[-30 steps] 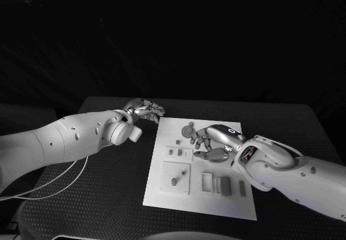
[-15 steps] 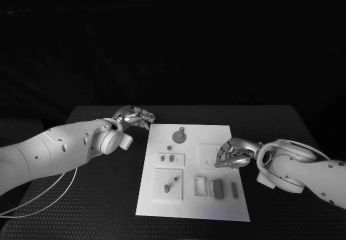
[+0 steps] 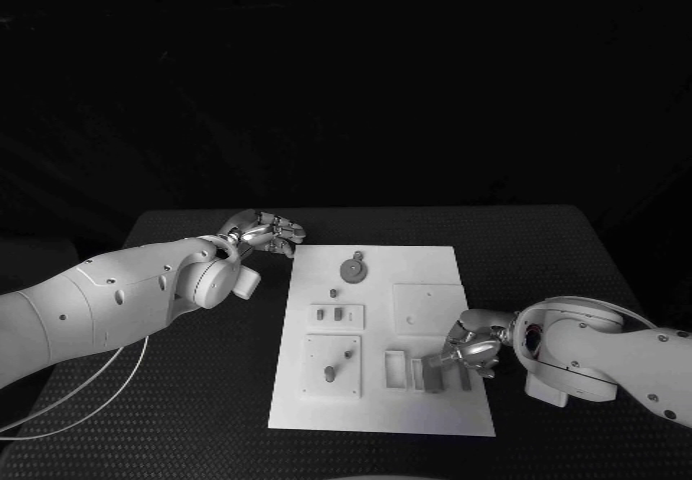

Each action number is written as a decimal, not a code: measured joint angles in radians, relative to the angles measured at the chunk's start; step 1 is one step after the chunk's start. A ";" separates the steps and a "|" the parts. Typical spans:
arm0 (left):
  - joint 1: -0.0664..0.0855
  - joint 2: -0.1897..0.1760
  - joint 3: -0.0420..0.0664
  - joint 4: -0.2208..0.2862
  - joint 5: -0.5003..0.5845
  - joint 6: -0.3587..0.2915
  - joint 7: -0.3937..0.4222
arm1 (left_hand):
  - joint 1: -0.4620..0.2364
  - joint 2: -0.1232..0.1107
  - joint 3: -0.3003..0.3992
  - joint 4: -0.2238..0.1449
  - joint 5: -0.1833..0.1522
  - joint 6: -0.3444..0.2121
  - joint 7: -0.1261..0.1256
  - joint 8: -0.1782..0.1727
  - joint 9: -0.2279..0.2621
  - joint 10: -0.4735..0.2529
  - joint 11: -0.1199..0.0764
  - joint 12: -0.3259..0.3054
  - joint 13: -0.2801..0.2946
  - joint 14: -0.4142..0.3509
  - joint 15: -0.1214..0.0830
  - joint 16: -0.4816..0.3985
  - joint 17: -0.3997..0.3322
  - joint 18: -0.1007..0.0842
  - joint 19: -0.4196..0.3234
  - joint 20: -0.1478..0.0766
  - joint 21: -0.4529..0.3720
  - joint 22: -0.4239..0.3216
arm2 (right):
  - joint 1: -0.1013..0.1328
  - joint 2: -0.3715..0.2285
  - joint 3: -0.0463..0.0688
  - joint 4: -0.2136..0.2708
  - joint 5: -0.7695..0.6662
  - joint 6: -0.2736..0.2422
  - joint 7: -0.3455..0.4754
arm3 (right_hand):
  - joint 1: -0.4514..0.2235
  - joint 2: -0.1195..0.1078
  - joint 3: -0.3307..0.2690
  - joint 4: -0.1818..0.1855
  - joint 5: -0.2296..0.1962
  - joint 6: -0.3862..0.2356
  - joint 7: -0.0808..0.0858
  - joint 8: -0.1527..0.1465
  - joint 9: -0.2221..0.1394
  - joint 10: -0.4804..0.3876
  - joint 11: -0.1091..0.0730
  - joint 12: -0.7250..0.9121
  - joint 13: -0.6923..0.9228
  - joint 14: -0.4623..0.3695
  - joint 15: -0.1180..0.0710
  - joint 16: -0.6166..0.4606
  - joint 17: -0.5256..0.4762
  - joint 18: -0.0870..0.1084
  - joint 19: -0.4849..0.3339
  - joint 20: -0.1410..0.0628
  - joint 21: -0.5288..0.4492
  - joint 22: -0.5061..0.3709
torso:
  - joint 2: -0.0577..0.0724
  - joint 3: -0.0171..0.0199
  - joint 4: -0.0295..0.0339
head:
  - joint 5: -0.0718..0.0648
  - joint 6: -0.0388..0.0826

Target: Assemble the parts on the task board

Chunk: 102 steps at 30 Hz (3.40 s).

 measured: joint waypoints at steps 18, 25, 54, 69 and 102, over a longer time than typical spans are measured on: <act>0.000 -0.005 0.000 0.010 0.001 0.001 -0.001 | -0.008 0.000 -0.003 0.003 0.000 0.000 0.000 0.000 -0.001 0.000 0.000 0.000 0.001 0.000 0.000 0.000 0.001 0.000 0.000 0.000 0.000 0.000 | -0.008 0.027 -0.025 -0.010 0.013 0.018 -0.071 | -0.028 -0.012 0.014 0.021 0.000 0.005 -0.005 -0.009 0.007 -0.001 -0.002 0.001 0.001 0.002 0.002 0.004 -0.010 0.000 -0.004 -0.003 0.012 0.000 | 0.001 -0.0025 0.0020 | -0.007 -0.014; 0.000 -0.006 0.000 0.013 0.001 0.002 -0.001 | -0.008 0.000 -0.003 0.003 0.000 0.000 0.000 0.000 -0.001 0.000 0.000 0.000 0.001 0.000 0.000 0.000 0.001 0.000 0.000 0.000 0.000 -0.001 | -0.012 0.046 -0.025 -0.022 0.011 0.006 -0.077 | -0.028 -0.012 0.014 0.021 0.000 0.006 -0.006 -0.008 0.011 -0.001 -0.002 0.001 0.001 0.002 0.002 0.004 -0.012 0.000 -0.004 -0.003 0.012 0.000 | 0.001 -0.0014 0.0017 | -0.006 -0.018; 0.000 -0.009 0.000 0.015 0.001 0.002 -0.002 | -0.008 0.000 -0.005 0.005 0.000 0.000 0.000 0.000 -0.002 -0.001 -0.004 0.000 0.001 0.000 0.000 -0.004 0.002 0.000 0.000 0.000 0.000 -0.001 | -0.020 0.060 -0.029 -0.019 0.010 -0.056 -0.077 | -0.038 0.134 0.004 -0.271 -0.010 0.052 0.002 -0.050 0.006 0.003 -0.009 0.010 -0.007 -0.007 0.007 0.031 -0.035 0.007 -0.029 -0.003 0.051 0.000 | 0.000 -0.0012 0.0013 | 0.000 -0.029; 0.000 -0.010 0.000 0.015 0.002 0.002 -0.002 | -0.008 0.000 -0.002 0.008 0.000 0.000 0.000 0.000 -0.001 -0.001 -0.004 0.000 0.001 0.000 0.000 -0.004 0.003 0.000 0.000 0.000 0.000 0.000 | 0.029 0.028 -0.030 0.038 0.060 -0.101 -0.083 | -0.052 0.148 0.007 -0.278 -0.007 0.060 -0.006 -0.049 0.004 0.008 -0.014 0.014 -0.012 -0.002 0.002 0.037 -0.037 0.007 -0.029 -0.003 0.055 0.000 | 0.000 -0.0012 0.0009 | 0.003 -0.028; 0.001 -0.009 0.000 0.020 0.002 0.002 -0.006 | -0.016 0.000 -0.001 0.013 0.000 -0.001 -0.001 0.004 -0.002 -0.004 -0.001 0.000 0.002 0.000 0.000 -0.004 0.006 0.000 0.000 0.000 0.000 0.000 | 0.034 0.168 -0.057 -0.037 0.147 -0.073 -0.095 | -0.099 0.194 0.007 -0.223 -0.008 0.073 -0.015 -0.059 0.007 0.014 -0.015 0.014 -0.016 0.001 -0.002 0.050 -0.042 0.000 -0.029 -0.003 0.055 0.000 | 0.001 -0.0014 0.0026 | 0.004 -0.039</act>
